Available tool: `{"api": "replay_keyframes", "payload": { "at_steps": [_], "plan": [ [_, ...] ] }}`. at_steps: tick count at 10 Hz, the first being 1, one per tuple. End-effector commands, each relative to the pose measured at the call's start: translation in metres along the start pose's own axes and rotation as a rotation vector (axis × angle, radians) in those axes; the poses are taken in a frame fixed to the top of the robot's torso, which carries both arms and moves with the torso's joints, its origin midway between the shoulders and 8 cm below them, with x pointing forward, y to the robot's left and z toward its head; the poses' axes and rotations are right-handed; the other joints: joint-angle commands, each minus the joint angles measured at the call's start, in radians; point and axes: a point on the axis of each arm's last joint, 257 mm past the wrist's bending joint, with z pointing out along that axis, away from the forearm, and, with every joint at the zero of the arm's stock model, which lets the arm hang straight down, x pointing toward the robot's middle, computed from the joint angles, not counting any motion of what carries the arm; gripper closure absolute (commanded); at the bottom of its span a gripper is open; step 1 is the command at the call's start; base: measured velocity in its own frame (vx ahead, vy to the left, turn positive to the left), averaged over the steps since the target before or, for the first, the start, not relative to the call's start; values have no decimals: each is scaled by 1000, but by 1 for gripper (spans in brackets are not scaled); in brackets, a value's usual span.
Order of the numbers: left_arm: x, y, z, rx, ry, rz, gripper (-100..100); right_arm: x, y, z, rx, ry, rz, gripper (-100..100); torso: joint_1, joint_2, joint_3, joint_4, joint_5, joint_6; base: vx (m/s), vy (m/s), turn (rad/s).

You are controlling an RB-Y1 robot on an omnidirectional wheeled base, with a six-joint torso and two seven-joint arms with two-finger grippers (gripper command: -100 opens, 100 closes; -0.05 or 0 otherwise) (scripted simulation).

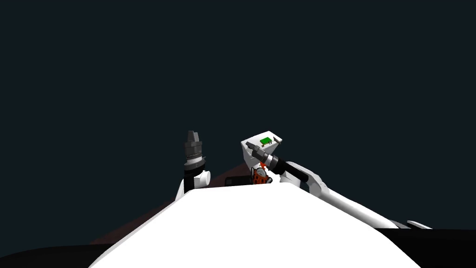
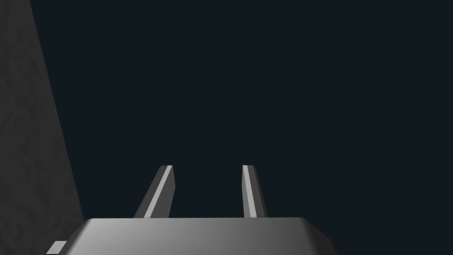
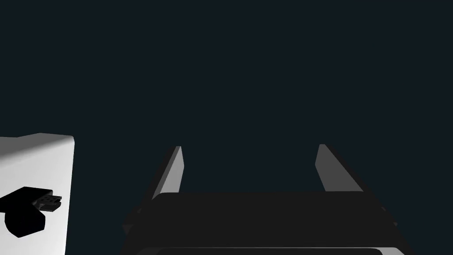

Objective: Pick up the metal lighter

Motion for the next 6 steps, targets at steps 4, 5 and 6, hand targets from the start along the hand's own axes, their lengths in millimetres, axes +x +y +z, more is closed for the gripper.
{"api": "replay_keyframes", "payload": {
  "at_steps": [4, 5, 6],
  "plan": [
    [0, 0, 0, 0, 0, 0, 0, 23, -42, -18, 158, 110, -34, -100, -1, -4, -2, -1, 0, -1, 10, -45, 227],
    [0, 0, 0, 0, 0, 0, 0, 22, -45, -22, 171, 117, -45, -100, 0, -2, -1, -1, 0, 0, 0, 0, 0],
    [0, 0, 0, 0, 0, 0, 0, 30, -63, -30, 233, 155, -51, -100, 2, -2, -1, 0, 0, 0, 45, -51, 279]
  ]
}}
